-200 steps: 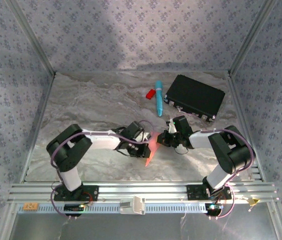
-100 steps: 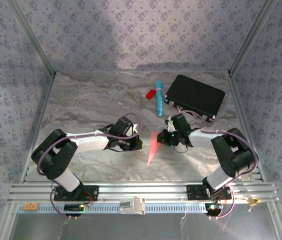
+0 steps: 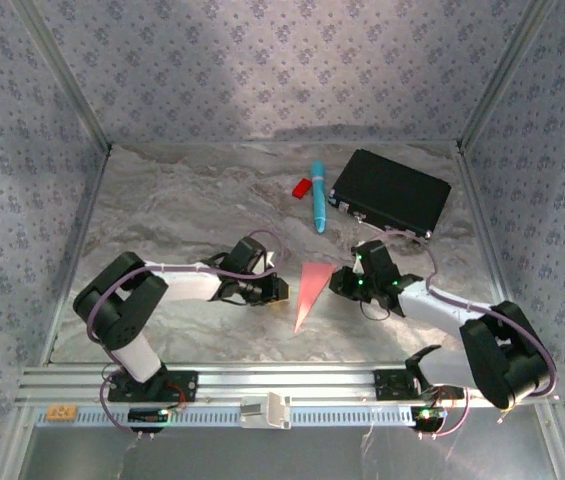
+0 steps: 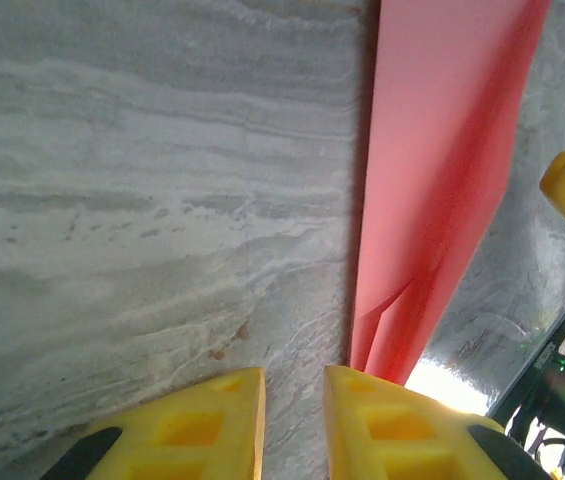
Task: Fold a paper plane with a square sheet of paper (pick it up from the middle)
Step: Fold the wing for the fifth time at the center of the table, then turn over a paper plane at the center of the table.
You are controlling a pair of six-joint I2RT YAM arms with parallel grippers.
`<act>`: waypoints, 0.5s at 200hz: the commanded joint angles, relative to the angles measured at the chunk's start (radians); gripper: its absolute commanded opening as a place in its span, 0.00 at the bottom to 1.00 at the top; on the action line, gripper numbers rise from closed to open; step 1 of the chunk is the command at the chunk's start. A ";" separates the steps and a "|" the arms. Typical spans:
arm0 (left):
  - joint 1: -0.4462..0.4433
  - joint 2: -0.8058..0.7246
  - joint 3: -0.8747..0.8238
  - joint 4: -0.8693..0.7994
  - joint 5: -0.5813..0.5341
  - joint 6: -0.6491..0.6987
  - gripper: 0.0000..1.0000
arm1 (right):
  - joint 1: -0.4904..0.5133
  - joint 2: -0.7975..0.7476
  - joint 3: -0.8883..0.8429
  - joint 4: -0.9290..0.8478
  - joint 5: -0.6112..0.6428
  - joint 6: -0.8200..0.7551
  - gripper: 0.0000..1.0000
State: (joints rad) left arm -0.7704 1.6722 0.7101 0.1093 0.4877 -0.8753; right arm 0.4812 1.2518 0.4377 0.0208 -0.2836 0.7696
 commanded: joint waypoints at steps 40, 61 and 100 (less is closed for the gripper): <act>-0.017 0.085 0.067 0.022 0.107 0.008 0.25 | -0.002 -0.018 -0.034 0.003 0.002 0.056 0.15; -0.026 0.093 0.070 0.037 0.115 0.002 0.26 | 0.003 -0.008 -0.033 0.022 -0.038 0.050 0.16; -0.039 0.106 0.097 0.031 0.128 0.010 0.26 | 0.026 0.018 -0.028 0.038 -0.060 0.043 0.16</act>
State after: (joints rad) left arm -0.7914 1.7554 0.7723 0.1356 0.5755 -0.8806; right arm 0.4934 1.2537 0.4129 0.0372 -0.3168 0.8051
